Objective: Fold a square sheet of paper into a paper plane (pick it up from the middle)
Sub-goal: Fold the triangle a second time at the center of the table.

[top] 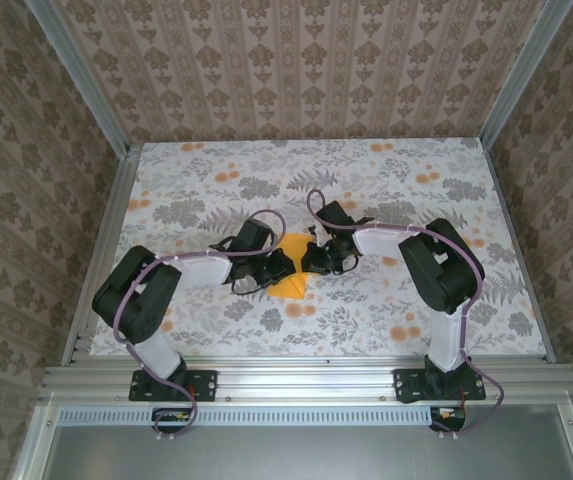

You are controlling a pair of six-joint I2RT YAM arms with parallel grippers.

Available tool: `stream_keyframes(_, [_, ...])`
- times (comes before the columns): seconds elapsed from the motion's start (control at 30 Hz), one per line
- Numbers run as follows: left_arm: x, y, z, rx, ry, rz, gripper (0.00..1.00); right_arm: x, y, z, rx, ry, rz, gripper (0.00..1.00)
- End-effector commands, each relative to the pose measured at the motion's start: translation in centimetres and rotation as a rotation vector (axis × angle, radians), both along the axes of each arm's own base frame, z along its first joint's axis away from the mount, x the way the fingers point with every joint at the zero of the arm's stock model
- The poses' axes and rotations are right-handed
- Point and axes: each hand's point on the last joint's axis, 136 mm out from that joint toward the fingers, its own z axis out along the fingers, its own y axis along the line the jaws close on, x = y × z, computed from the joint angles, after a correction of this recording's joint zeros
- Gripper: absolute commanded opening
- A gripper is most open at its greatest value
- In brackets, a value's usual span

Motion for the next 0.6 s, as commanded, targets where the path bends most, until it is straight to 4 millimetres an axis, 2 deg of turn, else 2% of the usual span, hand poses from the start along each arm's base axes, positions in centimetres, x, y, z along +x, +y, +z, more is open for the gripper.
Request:
stream_keyframes(0.0, [-0.1,0.2,-0.7,0.023,0.003,0.0,0.14,-1.0,-1.6,-2.6,-0.09,0.054,-0.008,0.1])
stream_keyframes(0.57, [-0.2,0.0,-1.7,0.038,0.022,0.014,0.11,-1.0,-1.7,-2.7,-0.093,0.059,-0.01,0.14])
